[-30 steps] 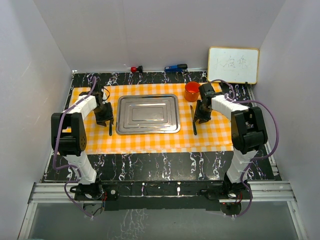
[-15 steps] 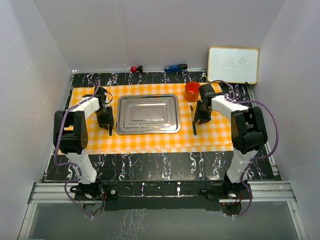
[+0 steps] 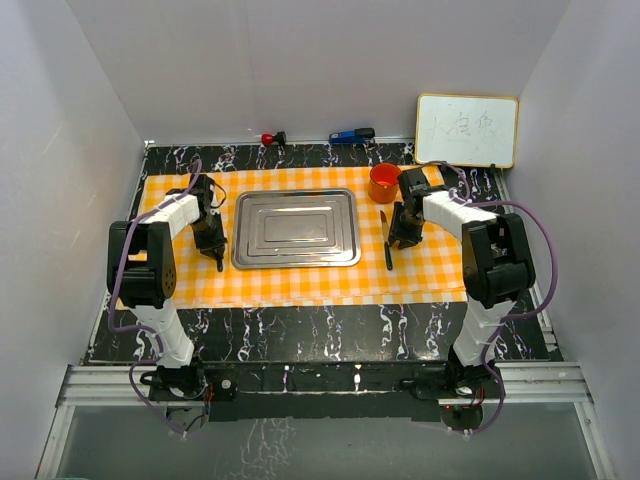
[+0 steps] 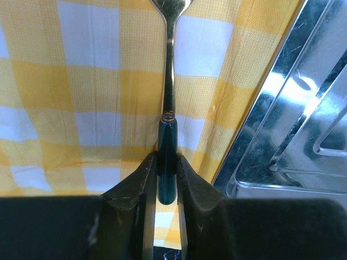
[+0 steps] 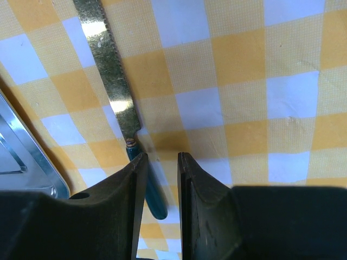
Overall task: Set the dinner table for one person
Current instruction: Adjust the fork on the napkin, then adjust the knife on the napkin.
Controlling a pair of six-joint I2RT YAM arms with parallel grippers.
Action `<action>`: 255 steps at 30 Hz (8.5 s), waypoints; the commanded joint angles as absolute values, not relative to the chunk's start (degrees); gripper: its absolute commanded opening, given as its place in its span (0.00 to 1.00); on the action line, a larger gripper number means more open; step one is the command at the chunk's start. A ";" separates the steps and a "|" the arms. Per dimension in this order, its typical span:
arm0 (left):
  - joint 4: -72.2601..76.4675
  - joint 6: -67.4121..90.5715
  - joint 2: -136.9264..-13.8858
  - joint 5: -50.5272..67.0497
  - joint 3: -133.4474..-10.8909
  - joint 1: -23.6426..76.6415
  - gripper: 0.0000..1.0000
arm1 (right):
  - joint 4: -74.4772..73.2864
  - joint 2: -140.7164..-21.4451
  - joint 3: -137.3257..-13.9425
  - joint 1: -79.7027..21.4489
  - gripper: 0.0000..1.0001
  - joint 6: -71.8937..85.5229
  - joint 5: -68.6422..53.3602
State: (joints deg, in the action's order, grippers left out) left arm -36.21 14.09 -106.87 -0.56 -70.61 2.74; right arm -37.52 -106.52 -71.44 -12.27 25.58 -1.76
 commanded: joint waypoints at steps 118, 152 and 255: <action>-46.10 14.07 -112.32 -2.72 -94.82 3.08 0.71 | -34.06 -102.75 -67.39 -13.86 0.26 29.40 -7.18; -44.66 14.16 -113.70 -3.78 -93.35 2.99 0.71 | -34.31 -108.32 -72.07 -15.25 0.07 26.20 -5.59; -46.13 13.36 -113.99 -7.17 -90.94 2.99 0.72 | -45.00 -117.03 -93.16 -17.23 0.26 17.50 -3.33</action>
State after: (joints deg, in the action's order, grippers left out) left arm -44.21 13.89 -115.11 -6.42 -89.97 2.85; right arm -44.95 -117.82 -88.60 -17.50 16.67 -1.69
